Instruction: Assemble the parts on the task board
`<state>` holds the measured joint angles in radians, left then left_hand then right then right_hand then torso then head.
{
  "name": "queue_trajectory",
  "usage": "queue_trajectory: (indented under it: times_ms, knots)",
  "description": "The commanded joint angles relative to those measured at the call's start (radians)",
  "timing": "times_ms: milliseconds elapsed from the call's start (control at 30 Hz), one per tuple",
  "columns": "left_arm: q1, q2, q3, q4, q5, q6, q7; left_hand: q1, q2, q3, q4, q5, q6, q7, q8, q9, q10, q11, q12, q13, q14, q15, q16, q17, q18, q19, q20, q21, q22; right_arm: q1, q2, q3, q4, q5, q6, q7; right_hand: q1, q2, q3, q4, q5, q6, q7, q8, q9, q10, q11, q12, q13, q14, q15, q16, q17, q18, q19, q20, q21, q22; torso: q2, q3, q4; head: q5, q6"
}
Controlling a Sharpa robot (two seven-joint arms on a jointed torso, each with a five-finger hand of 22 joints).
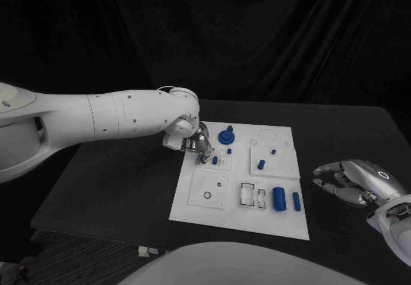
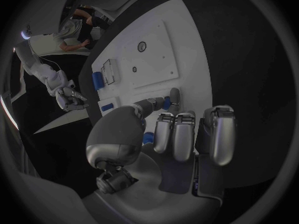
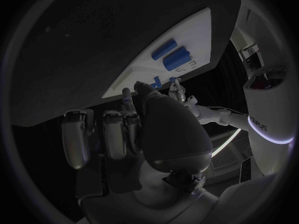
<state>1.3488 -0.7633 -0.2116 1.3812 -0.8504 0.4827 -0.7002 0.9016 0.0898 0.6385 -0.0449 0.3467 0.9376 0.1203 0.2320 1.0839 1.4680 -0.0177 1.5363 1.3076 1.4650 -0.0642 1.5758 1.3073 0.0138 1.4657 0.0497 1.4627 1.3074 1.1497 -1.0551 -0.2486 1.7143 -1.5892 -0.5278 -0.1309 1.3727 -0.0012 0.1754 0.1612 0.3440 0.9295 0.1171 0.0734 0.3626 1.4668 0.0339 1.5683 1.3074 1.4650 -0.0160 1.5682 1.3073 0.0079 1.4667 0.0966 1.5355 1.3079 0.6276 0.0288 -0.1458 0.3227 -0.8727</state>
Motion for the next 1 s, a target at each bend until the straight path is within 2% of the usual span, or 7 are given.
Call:
queue_trajectory:
  times_ms: [33,200,567,767,833,1000]
  knots:
    - [-0.009,0.002,-0.004,0.001,0.001,0.007,0.0,-0.025,-0.024,-0.025,0.014,-0.049,0.077,-0.069,-0.012,-0.009,0.07,0.001,-0.007,0.237,0.106,0.001,-0.005,0.263,0.013,0.045,-0.001,-0.005,0.227,-0.002,0.001,0.0,0.0,-0.003,0.0,-0.018,0.007,0.0,0.006,-0.003,0.006,0.007,0.002,-0.002,-0.001,0.104,0.0,0.003,0.263,0.106,-0.006,0.003,0.263,0.004,0.072,-0.006,-0.003,0.247,0.0,0.0002,0.0004,0.001,0.0]
    - [-0.01,0.002,-0.004,-0.001,0.001,0.008,0.001,-0.053,-0.038,-0.05,0.027,-0.069,0.08,-0.069,-0.025,-0.019,0.068,0.002,-0.01,0.235,0.106,0.002,-0.005,0.263,0.014,0.043,0.0,-0.008,0.226,-0.002,0.002,0.0,-0.001,-0.003,0.001,-0.019,0.008,0.0,0.007,-0.004,0.007,0.008,0.002,-0.002,-0.001,0.104,0.0,0.003,0.263,0.106,-0.006,0.003,0.263,0.004,0.072,-0.006,-0.003,0.247,0.001,0.0002,0.0001,0.0,0.0]
    - [-0.011,0.001,-0.004,-0.007,0.001,0.01,0.002,-0.067,-0.044,-0.056,0.029,-0.068,0.076,-0.068,-0.037,-0.027,0.061,0.003,-0.018,0.231,0.106,0.003,-0.005,0.263,0.017,0.036,0.001,-0.021,0.222,-0.002,0.003,0.0,-0.002,-0.003,0.005,-0.022,0.01,0.0,0.009,-0.005,0.008,0.008,0.002,-0.002,-0.001,0.104,0.0,0.003,0.263,0.106,-0.006,0.003,0.263,0.004,0.071,-0.006,-0.004,0.247,0.001,0.0001,0.0009,0.0,0.0]
    - [-0.011,-0.001,-0.004,-0.01,0.001,0.003,0.003,-0.072,-0.036,-0.046,0.025,-0.048,0.078,-0.068,-0.045,-0.031,0.06,0.003,-0.018,0.23,0.106,0.003,-0.005,0.263,0.018,0.035,0.001,-0.024,0.222,-0.003,0.003,0.0,-0.002,-0.003,0.006,-0.023,0.011,0.0,0.01,-0.006,0.009,0.008,0.002,-0.002,-0.001,0.104,0.0,0.003,0.263,0.106,-0.006,0.003,0.263,0.004,0.071,-0.006,-0.004,0.247,0.001,0.0001,0.0008,0.002,0.0]
    - [-0.011,-0.002,-0.004,-0.01,0.001,-0.001,0.004,-0.071,-0.034,-0.032,0.009,-0.016,0.082,-0.068,-0.049,-0.033,0.06,0.003,-0.018,0.231,0.106,0.003,-0.005,0.263,0.017,0.035,0.001,-0.024,0.222,-0.003,0.003,0.0,-0.002,-0.003,0.007,-0.023,0.011,0.0,0.01,-0.006,0.009,0.008,0.002,-0.002,-0.001,0.104,0.0,0.003,0.263,0.106,-0.006,0.003,0.263,0.004,0.071,-0.006,-0.004,0.247,0.001,-0.0001,0.0011,0.001,0.0]
    - [-0.011,-0.003,-0.004,-0.01,0.001,-0.016,0.006,-0.074,-0.033,-0.031,0.008,-0.014,0.084,-0.068,-0.05,-0.033,0.06,0.003,-0.018,0.231,0.106,0.003,-0.005,0.263,0.017,0.035,0.001,-0.024,0.222,-0.003,0.003,0.0,-0.002,-0.003,0.008,-0.023,0.012,0.001,0.011,-0.007,0.01,0.008,0.002,-0.002,-0.001,0.104,0.0,0.003,0.263,0.106,-0.006,0.003,0.263,0.004,0.071,-0.006,-0.004,0.247,0.001,0.0,0.001,0.002,0.0]
